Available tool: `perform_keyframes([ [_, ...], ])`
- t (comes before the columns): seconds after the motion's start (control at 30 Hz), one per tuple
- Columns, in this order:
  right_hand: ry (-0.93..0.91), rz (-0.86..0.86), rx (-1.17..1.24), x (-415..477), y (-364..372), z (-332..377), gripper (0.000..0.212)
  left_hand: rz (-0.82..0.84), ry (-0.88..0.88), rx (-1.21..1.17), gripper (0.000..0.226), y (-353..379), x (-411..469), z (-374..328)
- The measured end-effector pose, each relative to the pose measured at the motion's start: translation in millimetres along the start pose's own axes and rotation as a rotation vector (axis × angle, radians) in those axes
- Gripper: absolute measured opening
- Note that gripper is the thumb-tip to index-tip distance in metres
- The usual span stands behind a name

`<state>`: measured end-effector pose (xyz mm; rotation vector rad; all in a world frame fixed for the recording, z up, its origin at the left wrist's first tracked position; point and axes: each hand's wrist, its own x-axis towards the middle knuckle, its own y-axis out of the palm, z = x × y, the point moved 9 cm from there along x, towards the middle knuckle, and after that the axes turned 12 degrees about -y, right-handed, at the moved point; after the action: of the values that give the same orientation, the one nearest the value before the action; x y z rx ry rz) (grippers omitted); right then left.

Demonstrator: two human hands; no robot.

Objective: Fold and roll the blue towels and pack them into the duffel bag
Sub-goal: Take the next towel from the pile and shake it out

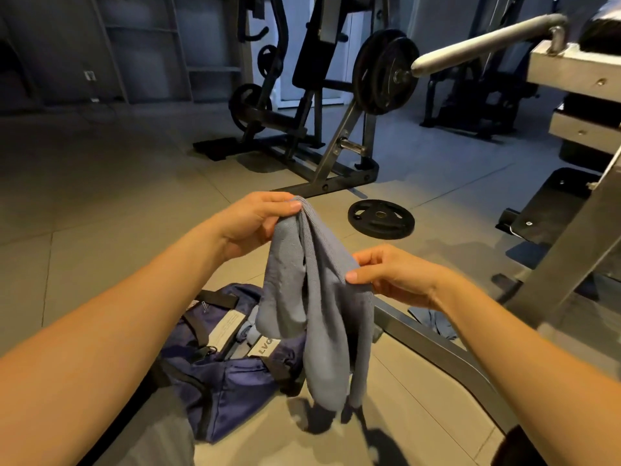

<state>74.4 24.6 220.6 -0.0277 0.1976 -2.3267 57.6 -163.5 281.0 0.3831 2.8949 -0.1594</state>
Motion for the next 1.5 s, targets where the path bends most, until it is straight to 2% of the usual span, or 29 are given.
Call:
perform_keyframes([
  [0.1, 0.009, -0.04, -0.021, -5, -8, -3, 0.017, -0.165, -0.01, -0.122, 0.027, -36, 5, 4],
  [0.2, 0.072, -0.071, -0.059, -9, -21, -21, 0.026, -0.4, -0.029, -0.378, 0.013, -76, 9, 19],
  [0.3, 0.177, -0.053, -0.09, -16, -31, -49, 0.034, -0.56, -0.018, -0.487, 0.006, -99, 10, 30],
  [0.37, 0.236, -0.056, -0.119, -22, -38, -67, 0.032, -0.617, -0.026, -0.504, 0.004, -108, 11, 39],
  [0.5, 0.347, -0.129, -0.178, -37, -58, -93, 0.032, -0.724, -0.087, -0.475, 0.025, -123, 13, 64],
  [0.67, 0.521, -0.226, -0.291, -62, -86, -117, 0.022, -0.836, -0.142, -0.463, 0.005, -127, 6, 80],
  [0.77, 0.577, -0.33, -0.36, -72, -102, -119, 0.017, -0.858, -0.145, -0.427, 0.017, -129, 7, 85],
  [0.83, 0.588, -0.397, -0.391, -76, -109, -113, 0.023, -0.873, -0.144, -0.408, 0.016, -130, 8, 86],
  [0.9, 0.576, -0.415, -0.419, -75, -112, -106, 0.027, -0.877, -0.146, -0.376, 0.005, -131, 11, 85],
  [0.97, 0.554, -0.407, -0.455, -69, -111, -97, 0.028, -0.851, -0.2, -0.272, 0.019, -128, 16, 89],
  [1.1, 0.419, -0.402, -0.494, -45, -93, -66, 0.028, -0.653, -0.32, 0.128, 0.016, -101, 30, 99],
  [1.2, 0.328, -0.389, -0.462, -29, -74, -43, 0.017, -0.563, -0.339, 0.212, 0.023, -77, 32, 99],
  [1.3, 0.241, -0.438, -0.338, -17, -58, -24, 0.02, -0.462, -0.281, 0.181, 0.033, -46, 34, 82],
  [1.5, 0.139, -0.524, 0.105, -4, -31, 4, 0.011, -0.26, -0.142, 0.178, 0.01, 16, 20, 43],
])
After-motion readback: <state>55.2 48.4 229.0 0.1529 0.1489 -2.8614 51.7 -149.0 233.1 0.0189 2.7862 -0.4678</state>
